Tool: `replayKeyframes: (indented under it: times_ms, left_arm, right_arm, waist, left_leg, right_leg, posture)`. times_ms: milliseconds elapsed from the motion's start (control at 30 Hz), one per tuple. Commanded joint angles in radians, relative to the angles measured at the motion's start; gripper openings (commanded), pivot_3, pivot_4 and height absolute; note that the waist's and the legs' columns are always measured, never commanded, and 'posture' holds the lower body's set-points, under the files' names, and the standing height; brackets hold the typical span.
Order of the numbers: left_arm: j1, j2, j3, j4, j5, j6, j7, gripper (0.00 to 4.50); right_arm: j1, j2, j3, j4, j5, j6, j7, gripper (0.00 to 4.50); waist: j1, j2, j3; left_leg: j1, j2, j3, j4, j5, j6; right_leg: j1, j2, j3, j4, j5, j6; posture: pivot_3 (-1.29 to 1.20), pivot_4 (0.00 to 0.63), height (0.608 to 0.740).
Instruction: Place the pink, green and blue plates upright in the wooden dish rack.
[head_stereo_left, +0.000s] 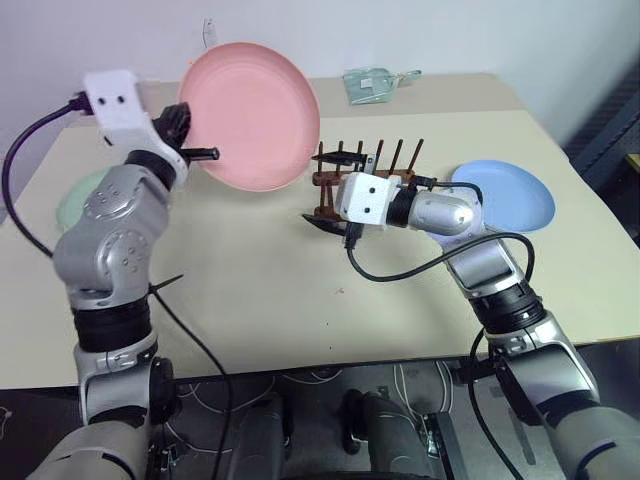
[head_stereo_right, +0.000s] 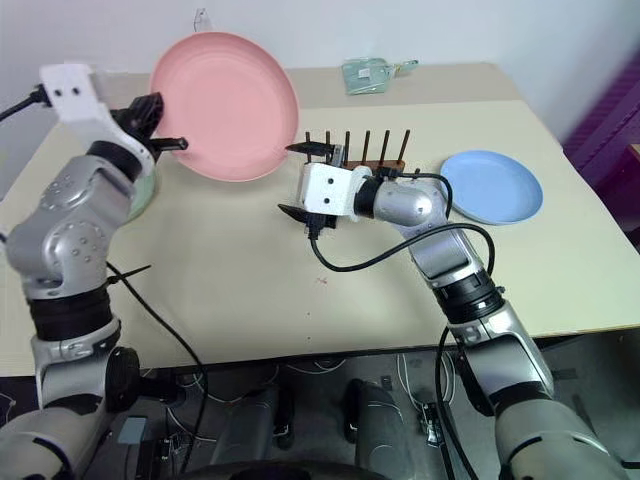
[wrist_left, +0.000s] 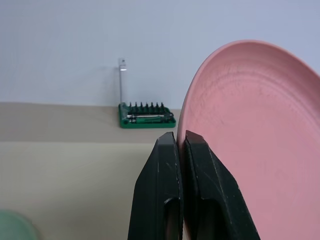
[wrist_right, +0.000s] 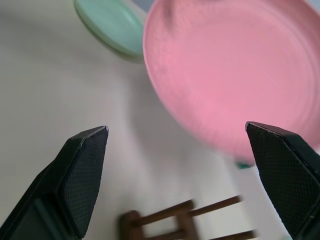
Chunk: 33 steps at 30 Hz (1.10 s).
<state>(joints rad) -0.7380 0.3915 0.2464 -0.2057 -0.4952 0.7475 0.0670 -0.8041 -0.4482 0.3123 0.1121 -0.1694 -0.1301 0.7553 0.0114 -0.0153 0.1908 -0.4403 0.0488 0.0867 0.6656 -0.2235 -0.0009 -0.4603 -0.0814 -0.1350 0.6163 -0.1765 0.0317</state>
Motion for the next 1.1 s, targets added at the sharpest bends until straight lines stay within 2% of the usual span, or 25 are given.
replayKeyframes:
  times_ms: [33, 300, 400, 600, 633, 700, 800, 1000, 1067, 1100]
  left_arm:
    - [-0.057, -0.018, -0.011, -0.024, 0.012, -0.006, -0.004, 0.00]
    - [-0.063, -0.076, -0.020, -0.081, -0.017, 0.073, -0.011, 0.00]
    - [-0.043, -0.081, -0.025, -0.104, -0.013, 0.091, -0.012, 0.00]
    - [-0.028, -0.104, -0.023, -0.132, -0.014, 0.113, -0.004, 0.00]
    - [-0.028, -0.108, -0.021, -0.132, -0.014, 0.116, -0.002, 0.00]
    - [-0.029, -0.123, -0.011, -0.136, -0.025, 0.124, 0.001, 0.00]
    - [-0.041, -0.163, 0.040, -0.139, -0.075, 0.131, 0.004, 0.95]
    - [-0.102, -0.222, 0.170, -0.122, -0.126, 0.016, 0.069, 4.02]
    - [-0.113, -0.212, 0.206, -0.099, -0.116, -0.016, 0.091, 4.02]
    - [-0.089, -0.168, 0.179, -0.088, -0.073, -0.021, 0.067, 4.02]
  right_arm:
    - [-0.046, -0.005, 0.022, 0.043, -0.098, -0.088, -0.062, 4.49]
    - [-0.082, 0.005, 0.049, 0.129, -0.246, -0.189, -0.187, 4.49]
    - [-0.093, 0.005, 0.056, 0.162, -0.273, -0.212, -0.213, 3.60]
    - [-0.104, 0.004, 0.058, 0.197, -0.302, -0.253, -0.243, 0.42]
    - [-0.105, 0.004, 0.058, 0.201, -0.306, -0.258, -0.245, 0.05]
    - [-0.103, 0.001, 0.055, 0.206, -0.314, -0.268, -0.252, 0.05]
    - [-0.099, -0.008, 0.051, 0.210, -0.330, -0.283, -0.269, 0.00]
    - [-0.079, -0.045, 0.006, 0.194, -0.313, -0.276, -0.295, 0.00]
    - [-0.064, -0.058, -0.052, 0.171, -0.250, -0.241, -0.291, 0.00]
    - [-0.057, -0.063, -0.097, 0.153, -0.191, -0.212, -0.278, 0.00]
  waist:
    - [0.000, 0.000, 0.000]
    - [0.000, 0.000, 0.000]
    - [-0.001, 0.000, 0.000]
    - [0.000, 0.000, 0.000]
    - [0.000, 0.000, 0.001]
    - [0.000, 0.000, 0.001]
    - [0.001, 0.000, 0.001]
    - [0.000, -0.001, 0.001]
    - [0.000, -0.001, 0.001]
    - [0.000, -0.001, 0.001]
  left_leg:
    - [0.000, 0.000, 0.000, 0.000, 0.000, 0.000]
    - [0.000, 0.000, 0.000, 0.000, 0.000, -0.001]
    - [0.000, 0.000, 0.000, 0.000, 0.001, -0.001]
    - [0.000, 0.000, -0.001, 0.000, 0.001, -0.001]
    - [0.000, 0.000, -0.001, 0.000, 0.001, -0.001]
    - [0.000, 0.000, -0.001, 0.000, 0.001, -0.001]
    - [0.000, 0.000, -0.001, 0.001, 0.001, -0.001]
    - [0.000, 0.000, -0.001, 0.001, 0.001, -0.001]
    - [0.000, 0.000, -0.001, 0.001, 0.001, -0.001]
    - [0.000, 0.000, -0.001, 0.001, 0.001, -0.001]
  right_leg:
    - [0.000, 0.000, 0.000, 0.000, 0.000, 0.000]
    - [0.000, 0.000, 0.000, 0.000, 0.000, 0.000]
    - [0.000, 0.000, 0.000, 0.001, 0.000, 0.000]
    - [0.000, 0.000, 0.000, 0.001, 0.000, 0.000]
    - [0.000, 0.000, 0.000, 0.001, 0.000, 0.000]
    - [0.000, 0.000, 0.000, 0.001, 0.000, 0.000]
    - [0.000, 0.000, 0.000, 0.001, 0.000, 0.000]
    - [0.000, 0.000, 0.000, 0.001, 0.000, 0.000]
    - [0.000, 0.000, 0.000, 0.001, 0.000, 0.000]
    - [0.001, 0.000, 0.000, 0.001, 0.000, 0.000]
  posture:
    - [0.00, 0.150, 0.730]
    - [0.00, 0.150, 0.730]
    - [0.00, 0.150, 0.730]
    - [0.00, 0.150, 0.730]
    - [0.00, 0.150, 0.730]
    - [0.00, 0.150, 0.730]
    - [0.00, 0.150, 0.730]
    - [0.00, 0.150, 0.730]
    - [0.00, 0.150, 0.730]
    - [0.00, 0.150, 0.730]
